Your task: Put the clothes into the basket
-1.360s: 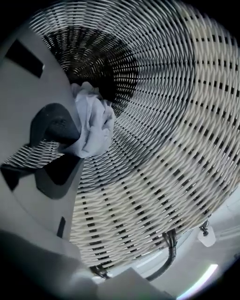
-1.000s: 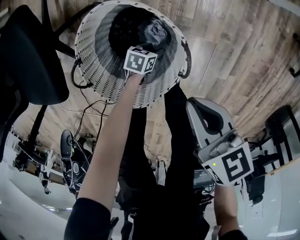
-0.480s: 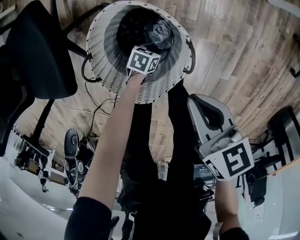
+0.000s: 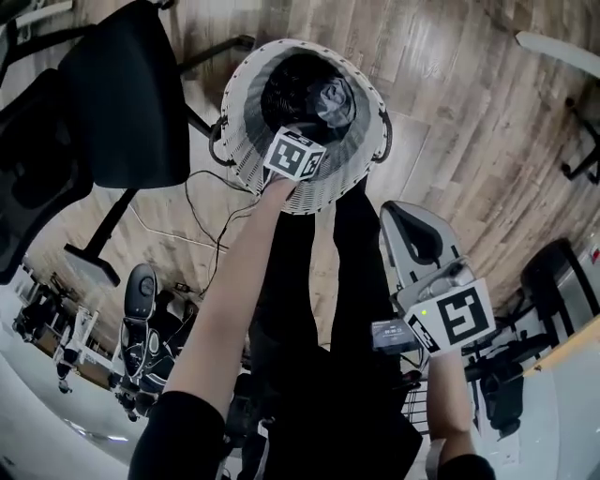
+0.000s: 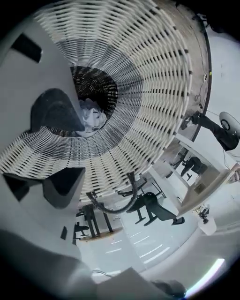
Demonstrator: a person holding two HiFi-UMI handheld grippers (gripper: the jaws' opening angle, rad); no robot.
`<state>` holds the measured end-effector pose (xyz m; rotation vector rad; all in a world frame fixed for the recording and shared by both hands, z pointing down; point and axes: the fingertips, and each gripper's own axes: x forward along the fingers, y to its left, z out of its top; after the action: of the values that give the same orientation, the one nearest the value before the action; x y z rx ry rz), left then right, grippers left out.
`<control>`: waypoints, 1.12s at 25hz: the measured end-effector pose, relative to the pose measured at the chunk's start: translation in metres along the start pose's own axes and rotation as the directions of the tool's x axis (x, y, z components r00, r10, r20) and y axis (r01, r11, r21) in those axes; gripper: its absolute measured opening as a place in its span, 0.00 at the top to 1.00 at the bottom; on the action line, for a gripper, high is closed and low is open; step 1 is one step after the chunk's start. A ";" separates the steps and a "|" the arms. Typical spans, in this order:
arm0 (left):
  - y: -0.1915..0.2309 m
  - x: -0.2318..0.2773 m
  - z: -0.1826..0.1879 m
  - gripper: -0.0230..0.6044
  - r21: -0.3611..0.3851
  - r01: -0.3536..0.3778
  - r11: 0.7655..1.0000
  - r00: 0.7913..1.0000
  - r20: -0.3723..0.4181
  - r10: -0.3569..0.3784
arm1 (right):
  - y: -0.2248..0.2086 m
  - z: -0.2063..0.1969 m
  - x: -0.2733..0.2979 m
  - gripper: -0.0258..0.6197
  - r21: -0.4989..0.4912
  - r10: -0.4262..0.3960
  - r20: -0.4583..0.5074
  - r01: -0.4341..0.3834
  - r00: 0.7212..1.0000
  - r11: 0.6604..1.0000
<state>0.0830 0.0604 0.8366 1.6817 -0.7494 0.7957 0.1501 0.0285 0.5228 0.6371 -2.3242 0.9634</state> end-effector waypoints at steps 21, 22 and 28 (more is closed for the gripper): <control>-0.121 -0.202 -0.022 0.59 0.018 0.005 1.000 0.999 0.035 -0.006 | 0.079 0.088 -0.152 0.93 -0.232 -0.163 0.060 0.173 0.985 0.957; -0.126 -0.212 -0.023 0.60 0.022 0.002 1.000 0.999 0.045 -0.003 | 0.079 0.095 -0.158 0.93 -0.235 -0.170 0.076 0.184 0.982 0.954; -0.158 -0.261 -0.035 0.69 0.086 0.000 0.996 0.997 0.080 -0.007 | 0.081 0.119 -0.186 0.93 -0.268 -0.190 0.139 0.221 0.972 0.938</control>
<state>0.0550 0.1515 0.5449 1.8008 -0.7765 0.7708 0.2044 0.0306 0.2940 0.8116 -2.3726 0.5004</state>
